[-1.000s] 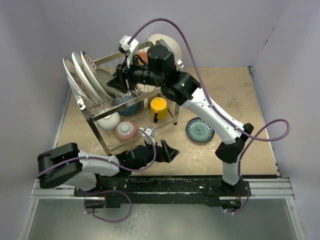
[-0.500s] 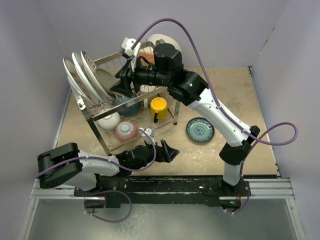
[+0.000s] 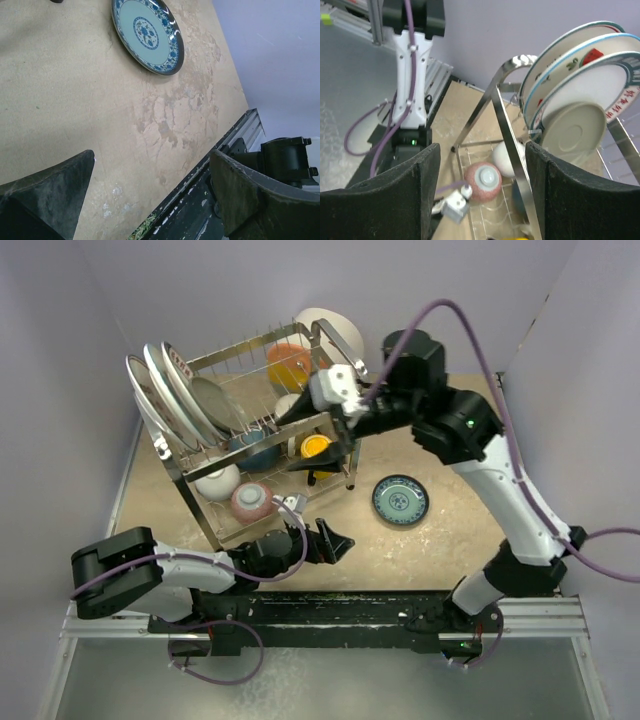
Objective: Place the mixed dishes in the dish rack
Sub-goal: Pick up the plate at the center of the board.
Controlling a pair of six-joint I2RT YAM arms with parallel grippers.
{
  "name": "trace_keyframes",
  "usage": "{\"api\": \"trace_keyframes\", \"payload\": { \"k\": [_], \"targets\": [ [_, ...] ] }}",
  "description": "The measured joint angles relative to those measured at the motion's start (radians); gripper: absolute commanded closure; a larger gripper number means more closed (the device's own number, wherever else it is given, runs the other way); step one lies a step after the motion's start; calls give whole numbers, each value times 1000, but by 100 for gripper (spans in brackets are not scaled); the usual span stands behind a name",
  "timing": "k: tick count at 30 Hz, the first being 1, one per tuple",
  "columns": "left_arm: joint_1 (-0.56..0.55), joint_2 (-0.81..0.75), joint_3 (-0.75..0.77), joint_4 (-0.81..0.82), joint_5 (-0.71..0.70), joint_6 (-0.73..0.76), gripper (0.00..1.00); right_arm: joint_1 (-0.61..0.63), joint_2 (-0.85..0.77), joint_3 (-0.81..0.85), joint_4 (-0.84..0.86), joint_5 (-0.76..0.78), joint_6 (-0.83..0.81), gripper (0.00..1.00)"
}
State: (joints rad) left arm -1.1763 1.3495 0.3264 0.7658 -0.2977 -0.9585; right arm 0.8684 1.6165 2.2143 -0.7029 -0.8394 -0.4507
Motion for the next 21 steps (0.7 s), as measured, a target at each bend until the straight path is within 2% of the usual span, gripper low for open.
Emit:
{"api": "trace_keyframes", "payload": {
  "k": [3, 9, 17, 21],
  "targets": [
    [21, -12, -18, 19, 23, 1, 1, -109, -102, -117, -1, -122, -44, 27],
    [42, -15, -29, 46, 51, 2, 1, -470, -297, -534, 155, -356, 0, 27],
    [45, -14, -31, 88, 64, 6, 1, -756, -422, -1054, 398, -353, 152, 21],
    [48, -6, -32, 106, 64, 7, 1, -909, -424, -1173, 488, -308, 237, 22]
  ]
}}
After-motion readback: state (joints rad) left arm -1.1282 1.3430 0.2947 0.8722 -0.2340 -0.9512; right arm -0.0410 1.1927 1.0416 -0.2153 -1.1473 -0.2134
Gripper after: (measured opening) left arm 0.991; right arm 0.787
